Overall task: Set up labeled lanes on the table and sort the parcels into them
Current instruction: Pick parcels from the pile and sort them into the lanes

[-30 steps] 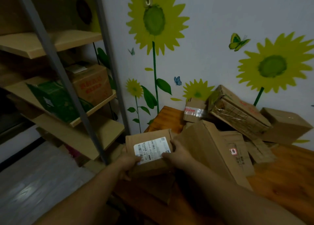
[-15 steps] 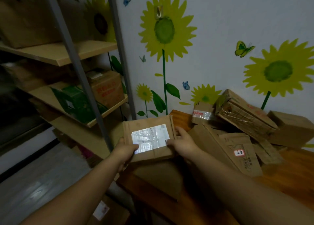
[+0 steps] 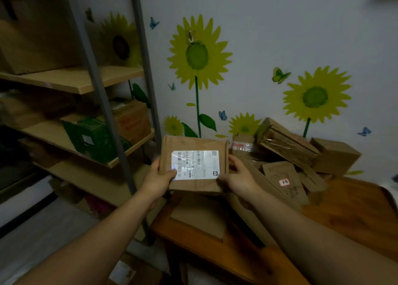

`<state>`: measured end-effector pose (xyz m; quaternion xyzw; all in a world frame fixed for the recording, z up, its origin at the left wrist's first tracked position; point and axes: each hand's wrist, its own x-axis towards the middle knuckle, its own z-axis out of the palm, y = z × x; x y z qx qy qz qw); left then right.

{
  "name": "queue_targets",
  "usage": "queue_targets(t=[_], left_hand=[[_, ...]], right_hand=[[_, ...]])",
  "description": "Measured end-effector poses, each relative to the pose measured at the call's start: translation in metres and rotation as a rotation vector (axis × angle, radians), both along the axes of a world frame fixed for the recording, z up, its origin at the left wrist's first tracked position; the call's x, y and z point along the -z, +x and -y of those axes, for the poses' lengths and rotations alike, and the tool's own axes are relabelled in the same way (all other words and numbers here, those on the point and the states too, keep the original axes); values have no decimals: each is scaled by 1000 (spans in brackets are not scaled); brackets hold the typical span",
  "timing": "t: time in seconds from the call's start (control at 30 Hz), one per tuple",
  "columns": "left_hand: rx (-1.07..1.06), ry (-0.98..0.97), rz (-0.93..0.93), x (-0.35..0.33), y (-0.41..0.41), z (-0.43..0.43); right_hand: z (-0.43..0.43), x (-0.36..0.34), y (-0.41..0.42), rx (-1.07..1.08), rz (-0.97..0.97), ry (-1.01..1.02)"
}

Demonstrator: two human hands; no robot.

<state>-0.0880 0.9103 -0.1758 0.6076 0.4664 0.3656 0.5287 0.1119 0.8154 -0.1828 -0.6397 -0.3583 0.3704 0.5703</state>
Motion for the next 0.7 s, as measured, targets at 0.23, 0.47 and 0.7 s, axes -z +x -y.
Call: queue_targets(t=[0.23,0.47,0.7], left_hand=[[83,74,48,-19,45,23],[330,113,146,-54,117,70],[496,305,109,-77,220,169]], right_hand=[[56,-23,25,232,79,68],[145,-37,76,446,99,30],[274,-39,138,677,0,77]])
